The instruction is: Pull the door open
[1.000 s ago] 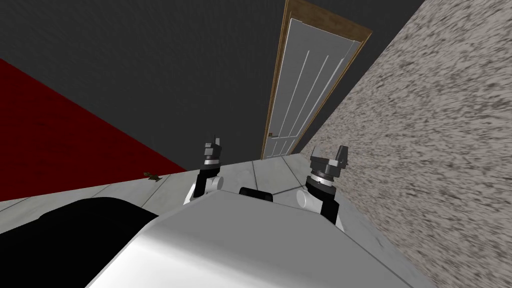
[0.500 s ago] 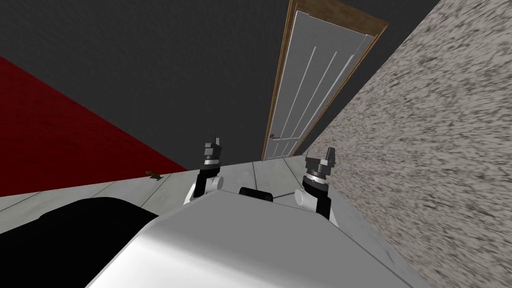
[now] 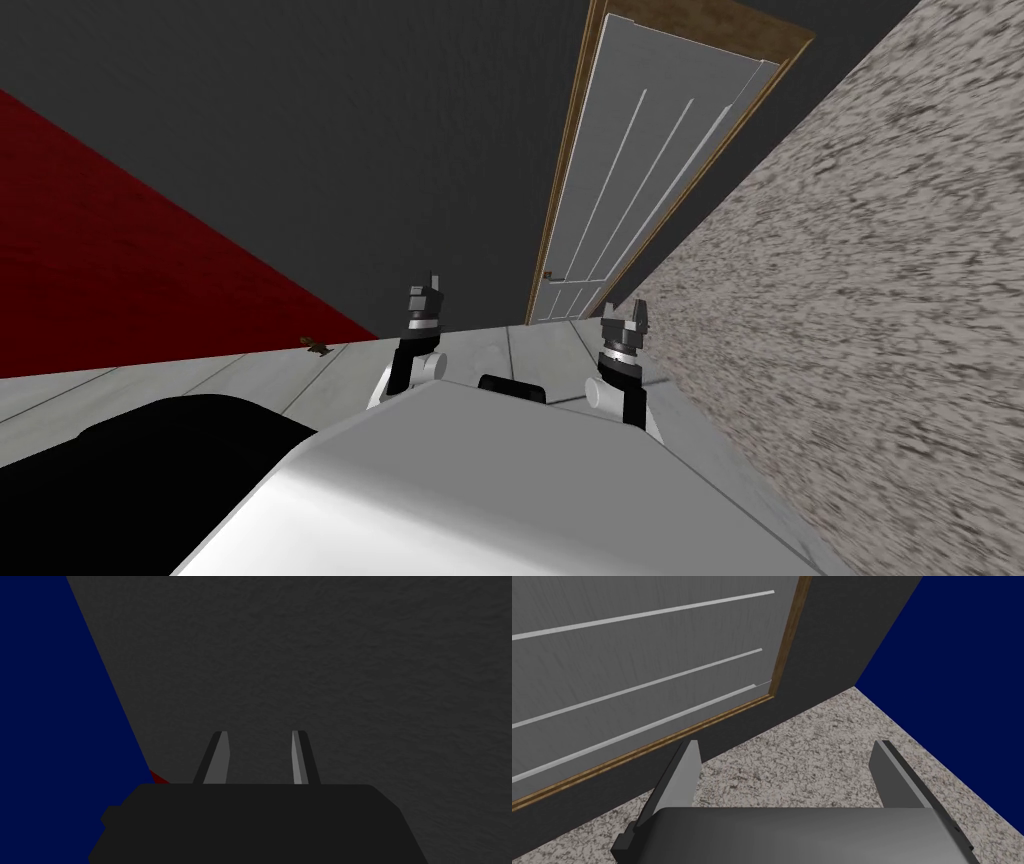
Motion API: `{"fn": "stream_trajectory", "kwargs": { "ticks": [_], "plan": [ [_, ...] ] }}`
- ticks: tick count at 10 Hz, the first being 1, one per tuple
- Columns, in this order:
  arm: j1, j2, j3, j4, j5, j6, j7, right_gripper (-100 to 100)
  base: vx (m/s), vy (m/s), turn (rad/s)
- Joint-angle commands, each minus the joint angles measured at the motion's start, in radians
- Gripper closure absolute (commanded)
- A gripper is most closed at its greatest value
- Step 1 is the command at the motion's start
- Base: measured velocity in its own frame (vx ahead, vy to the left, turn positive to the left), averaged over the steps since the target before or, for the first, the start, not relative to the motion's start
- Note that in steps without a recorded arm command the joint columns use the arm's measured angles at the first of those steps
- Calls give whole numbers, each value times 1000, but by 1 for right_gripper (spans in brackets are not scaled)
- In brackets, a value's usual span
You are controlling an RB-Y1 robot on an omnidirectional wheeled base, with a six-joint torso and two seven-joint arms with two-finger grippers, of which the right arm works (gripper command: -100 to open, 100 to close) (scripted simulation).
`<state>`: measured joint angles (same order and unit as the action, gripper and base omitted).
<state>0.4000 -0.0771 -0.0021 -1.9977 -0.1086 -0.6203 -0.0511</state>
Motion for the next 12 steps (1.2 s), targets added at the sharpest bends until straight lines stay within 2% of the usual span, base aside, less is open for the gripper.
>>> {"fn": "stream_trajectory", "kwargs": {
  "ticks": [1,6,7,8,10,12],
  "plan": [
    [-10,-7,-2,31,-1,-6,-5,-100,74,-25,29],
    [-60,-39,7,201,-1,-39,-28,-100,82,-25,97],
    [-60,-39,7,212,-1,-39,-28,-100,64,-22,34],
    [-71,-46,8,249,-1,-45,-32,-100,64,-29,76],
    [-81,-53,10,288,-1,-52,-37,-100,72,-29,73],
    [-103,-66,14,359,-1,-66,-47,-100,60,-21,98]
  ]
}}
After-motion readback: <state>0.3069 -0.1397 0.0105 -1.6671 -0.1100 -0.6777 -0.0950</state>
